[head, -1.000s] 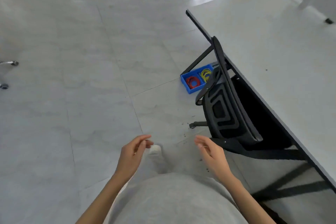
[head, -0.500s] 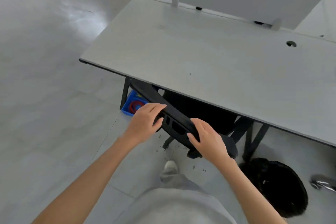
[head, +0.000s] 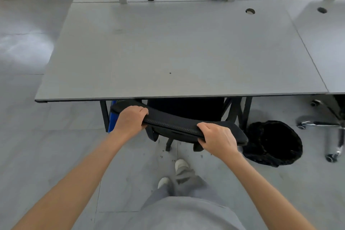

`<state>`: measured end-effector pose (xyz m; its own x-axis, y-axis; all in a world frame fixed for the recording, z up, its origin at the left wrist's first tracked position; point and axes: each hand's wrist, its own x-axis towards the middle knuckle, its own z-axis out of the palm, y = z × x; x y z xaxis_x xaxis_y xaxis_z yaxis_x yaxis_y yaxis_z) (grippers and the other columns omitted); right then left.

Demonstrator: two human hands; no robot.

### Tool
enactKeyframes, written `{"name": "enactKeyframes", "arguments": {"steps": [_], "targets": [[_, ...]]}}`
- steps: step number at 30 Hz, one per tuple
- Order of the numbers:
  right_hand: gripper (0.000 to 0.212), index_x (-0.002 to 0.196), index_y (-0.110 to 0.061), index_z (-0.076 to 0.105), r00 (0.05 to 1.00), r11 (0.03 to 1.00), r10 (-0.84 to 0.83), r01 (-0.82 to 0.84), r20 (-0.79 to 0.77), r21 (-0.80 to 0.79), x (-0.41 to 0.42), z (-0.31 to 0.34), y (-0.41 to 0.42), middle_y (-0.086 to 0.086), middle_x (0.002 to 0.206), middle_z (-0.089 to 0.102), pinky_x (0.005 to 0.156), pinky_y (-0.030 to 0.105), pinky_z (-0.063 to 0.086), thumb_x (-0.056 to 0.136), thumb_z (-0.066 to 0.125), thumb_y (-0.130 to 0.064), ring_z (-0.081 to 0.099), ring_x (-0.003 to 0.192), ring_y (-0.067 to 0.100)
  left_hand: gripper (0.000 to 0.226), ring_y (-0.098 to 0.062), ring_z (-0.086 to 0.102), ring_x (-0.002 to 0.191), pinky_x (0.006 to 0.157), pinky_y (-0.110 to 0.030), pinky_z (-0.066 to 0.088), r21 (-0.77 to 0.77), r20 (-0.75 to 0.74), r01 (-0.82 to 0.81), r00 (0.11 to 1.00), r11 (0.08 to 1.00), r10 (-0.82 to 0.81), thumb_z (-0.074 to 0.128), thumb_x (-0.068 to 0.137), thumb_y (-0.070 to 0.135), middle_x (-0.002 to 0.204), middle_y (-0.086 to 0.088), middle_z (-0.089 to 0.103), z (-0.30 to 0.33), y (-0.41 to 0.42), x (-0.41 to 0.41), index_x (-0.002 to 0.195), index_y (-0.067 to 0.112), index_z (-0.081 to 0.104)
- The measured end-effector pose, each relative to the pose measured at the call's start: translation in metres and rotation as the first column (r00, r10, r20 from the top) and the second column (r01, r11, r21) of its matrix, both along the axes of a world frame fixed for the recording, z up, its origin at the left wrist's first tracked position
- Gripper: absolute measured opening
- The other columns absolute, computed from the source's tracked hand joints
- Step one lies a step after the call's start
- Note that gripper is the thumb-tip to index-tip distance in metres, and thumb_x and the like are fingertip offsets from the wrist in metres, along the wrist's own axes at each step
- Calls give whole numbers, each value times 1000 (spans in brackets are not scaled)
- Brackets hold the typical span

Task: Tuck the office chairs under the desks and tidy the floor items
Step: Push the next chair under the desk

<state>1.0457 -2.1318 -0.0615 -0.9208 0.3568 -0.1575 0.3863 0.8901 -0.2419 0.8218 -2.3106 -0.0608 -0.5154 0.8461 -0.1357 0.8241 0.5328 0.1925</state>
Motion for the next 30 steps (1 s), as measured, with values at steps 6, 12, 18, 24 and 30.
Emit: {"name": "enactKeyframes", "arguments": {"steps": [6,12,18,24,30], "targets": [[30,110,-18,58,999,997,28,-30,21,78,15,-6,16,-4,97,68,57,27,43,84,56,-31,64,84,20,25,-29,56,93,71,-35,43,-94,-2,86,996,992,-87,61,77,16,95,-12,63,7,10,18,98,4,59],[38,119,-22,56,994,990,91,-96,53,99,37,1,46,-5,107,68,68,30,48,84,58,-34,64,94,19,24,-25,56,93,75,-33,46,-152,-34,71,996,986,-77,55,87,25,100,-9,63,3,14,63,102,7,55],[35,116,-21,59,997,989,78,-80,24,121,59,-2,55,-4,106,68,70,30,47,83,58,-33,63,96,21,27,-24,57,80,55,-30,46,1,-61,-24,998,1000,24,69,75,27,85,-6,62,-9,4,104,94,11,58],[22,99,-20,63,999,989,44,-40,-21,139,61,-6,46,-4,89,69,58,26,36,84,55,-34,63,82,21,24,-19,53,68,48,-26,42,84,-90,-97,990,992,104,71,71,31,75,-3,59,-13,-6,108,79,14,55],[24,102,-20,63,1000,990,14,-10,-28,139,51,-10,32,-4,91,69,59,26,37,86,53,-36,63,83,20,20,-14,48,71,47,-20,25,72,-86,-89,992,993,95,69,74,29,80,-2,61,-10,-7,87,81,15,56]]}}
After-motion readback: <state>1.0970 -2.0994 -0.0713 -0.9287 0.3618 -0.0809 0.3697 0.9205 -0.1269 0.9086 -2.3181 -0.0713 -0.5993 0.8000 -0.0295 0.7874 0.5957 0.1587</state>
